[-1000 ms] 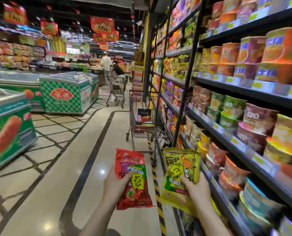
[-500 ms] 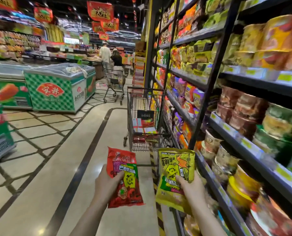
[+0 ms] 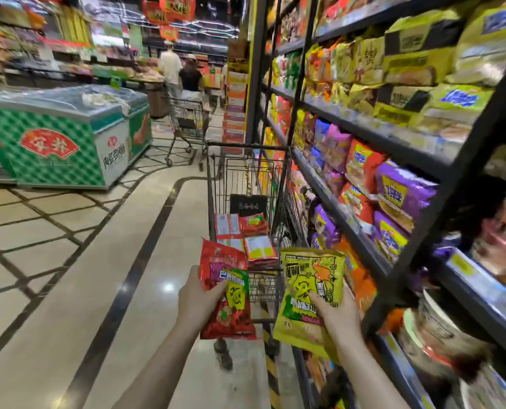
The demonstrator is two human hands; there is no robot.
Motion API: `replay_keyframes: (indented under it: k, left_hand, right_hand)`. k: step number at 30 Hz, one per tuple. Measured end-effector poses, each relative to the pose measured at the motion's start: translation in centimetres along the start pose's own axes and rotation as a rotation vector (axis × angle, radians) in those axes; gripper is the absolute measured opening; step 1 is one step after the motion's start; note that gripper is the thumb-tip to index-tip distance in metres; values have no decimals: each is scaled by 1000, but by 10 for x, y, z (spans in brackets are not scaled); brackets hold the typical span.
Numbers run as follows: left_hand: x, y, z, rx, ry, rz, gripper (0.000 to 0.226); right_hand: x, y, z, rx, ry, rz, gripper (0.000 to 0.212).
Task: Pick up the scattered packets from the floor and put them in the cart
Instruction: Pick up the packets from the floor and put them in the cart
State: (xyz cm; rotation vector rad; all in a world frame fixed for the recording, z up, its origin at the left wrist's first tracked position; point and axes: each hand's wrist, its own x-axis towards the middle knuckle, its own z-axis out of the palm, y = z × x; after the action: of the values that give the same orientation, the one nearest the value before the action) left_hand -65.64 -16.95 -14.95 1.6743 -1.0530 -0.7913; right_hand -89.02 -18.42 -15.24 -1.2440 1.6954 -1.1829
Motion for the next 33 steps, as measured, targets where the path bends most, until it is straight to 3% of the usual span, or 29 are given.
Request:
replay_keyframes:
  k: [3,7,10,14,20,22,29,33]
  left_hand:
    - [72,10,27,16,-2,-36,46]
    - [162,21,55,71,7,-75,56]
    - [226,20,72,99,12,-106,52]
    - [305,6,101,190,-29,-104,30]
    - [410,-28,145,250,-151,-160,53]
    - [441,-41,158,301,-187,-176,47]
    - [524,-91,196,392,-206,-335,44]
    - [553,-125,216,443,-187,-468,49]
  right_hand:
    - [76,-5,28,4,-15,30,32]
    - [170,-17,62,-25,-42,58,28]
    - [233,-19,90,-74,-68,81,37]
    - [307,-11,138,-134,-114,104,39]
    - [394,4,218,-269,-203,293,67]
    - [419,12,240,-294,-241,350,72]
    - [500,52,298,-370,-388,446,63]
    - [547,82,322,-398,-490,531,71]
